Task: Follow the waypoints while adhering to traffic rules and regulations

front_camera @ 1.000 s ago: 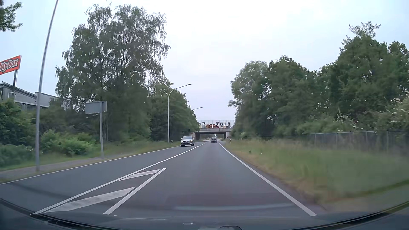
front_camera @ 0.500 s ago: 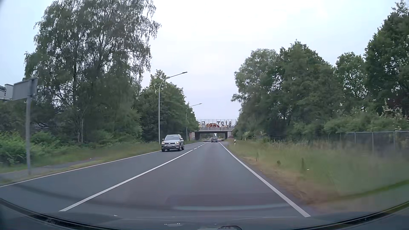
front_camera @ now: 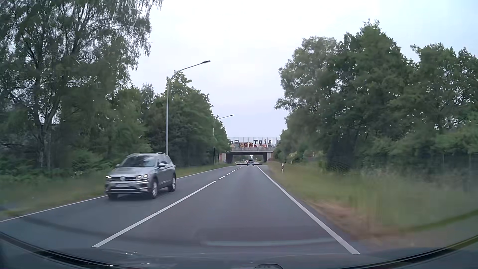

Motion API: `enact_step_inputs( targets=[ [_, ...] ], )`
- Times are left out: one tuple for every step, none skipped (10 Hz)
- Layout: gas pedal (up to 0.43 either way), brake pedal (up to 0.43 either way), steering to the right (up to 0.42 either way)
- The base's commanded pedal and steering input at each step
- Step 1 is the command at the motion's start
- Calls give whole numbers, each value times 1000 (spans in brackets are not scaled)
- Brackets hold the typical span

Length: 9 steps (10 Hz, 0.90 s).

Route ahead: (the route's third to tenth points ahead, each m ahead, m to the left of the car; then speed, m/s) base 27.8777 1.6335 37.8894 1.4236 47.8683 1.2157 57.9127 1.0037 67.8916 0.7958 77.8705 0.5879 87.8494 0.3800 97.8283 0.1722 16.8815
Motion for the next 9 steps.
enact_step_inputs(
  targets=[
    [299,0,1],
    [299,0,1],
    [287,0,1],
    [287,0,1],
    [287,0,2],
    [287,0,1],
    [287,0,1],
    [287,0,1],
    [280,0,1]
  ],
)
